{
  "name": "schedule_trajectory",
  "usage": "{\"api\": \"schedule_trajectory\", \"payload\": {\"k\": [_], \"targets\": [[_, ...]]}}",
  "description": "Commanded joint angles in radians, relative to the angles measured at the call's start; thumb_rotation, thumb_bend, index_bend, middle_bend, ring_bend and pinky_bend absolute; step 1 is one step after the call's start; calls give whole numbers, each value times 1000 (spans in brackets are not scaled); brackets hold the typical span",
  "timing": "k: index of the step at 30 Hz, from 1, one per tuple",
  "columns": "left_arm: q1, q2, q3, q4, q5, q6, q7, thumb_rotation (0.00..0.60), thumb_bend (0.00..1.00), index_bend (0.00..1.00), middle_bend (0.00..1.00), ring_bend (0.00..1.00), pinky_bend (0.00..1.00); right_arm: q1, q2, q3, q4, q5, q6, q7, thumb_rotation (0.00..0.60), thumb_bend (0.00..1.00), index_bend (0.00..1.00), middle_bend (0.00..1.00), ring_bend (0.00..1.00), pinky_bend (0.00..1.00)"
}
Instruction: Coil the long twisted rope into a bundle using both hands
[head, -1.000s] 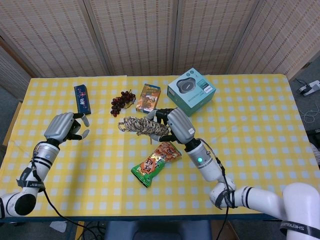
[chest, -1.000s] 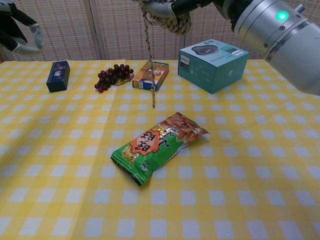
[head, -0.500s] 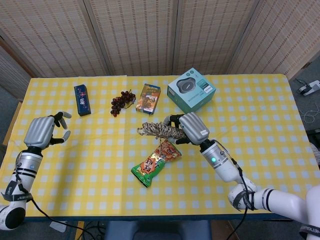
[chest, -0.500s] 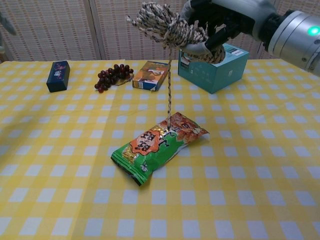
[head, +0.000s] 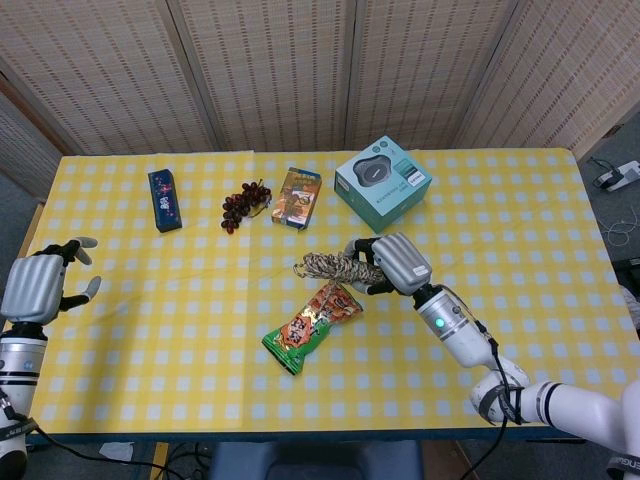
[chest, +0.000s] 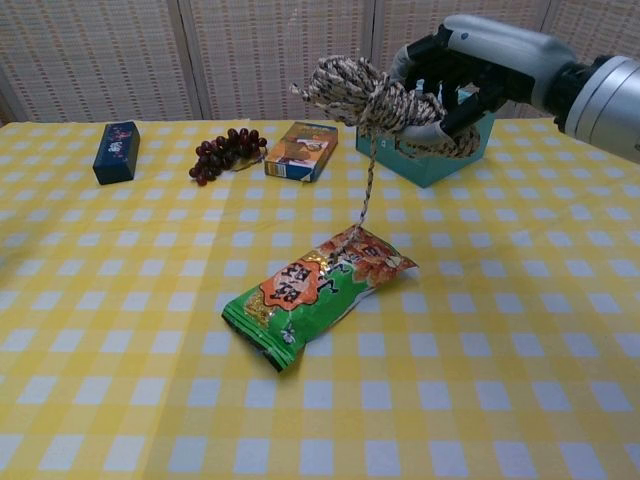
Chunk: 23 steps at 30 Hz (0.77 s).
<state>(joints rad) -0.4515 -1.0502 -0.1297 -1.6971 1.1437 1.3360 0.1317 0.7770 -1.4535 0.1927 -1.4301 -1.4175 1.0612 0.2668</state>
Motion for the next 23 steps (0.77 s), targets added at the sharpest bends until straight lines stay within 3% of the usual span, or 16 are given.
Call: {"api": "schedule_trajectory", "payload": {"k": [1, 16, 23], "targets": [[24, 10, 5, -3, 9, 15, -9, 600, 331, 354, 439, 381, 451, -9, 5, -1, -2, -8, 13, 9, 600, 305, 913, 694, 593, 657], [208, -48, 97, 0, 112, 172, 23, 600, 325, 307, 378, 326, 350, -68, 81, 8, -50, -31, 79, 74, 600, 306, 913, 695, 593, 657], [270, -104, 104, 38, 134, 230, 38, 600, 322, 293, 362, 314, 332, -86, 108, 22, -81, -41, 113, 92, 600, 306, 913, 695, 592, 657]]}}
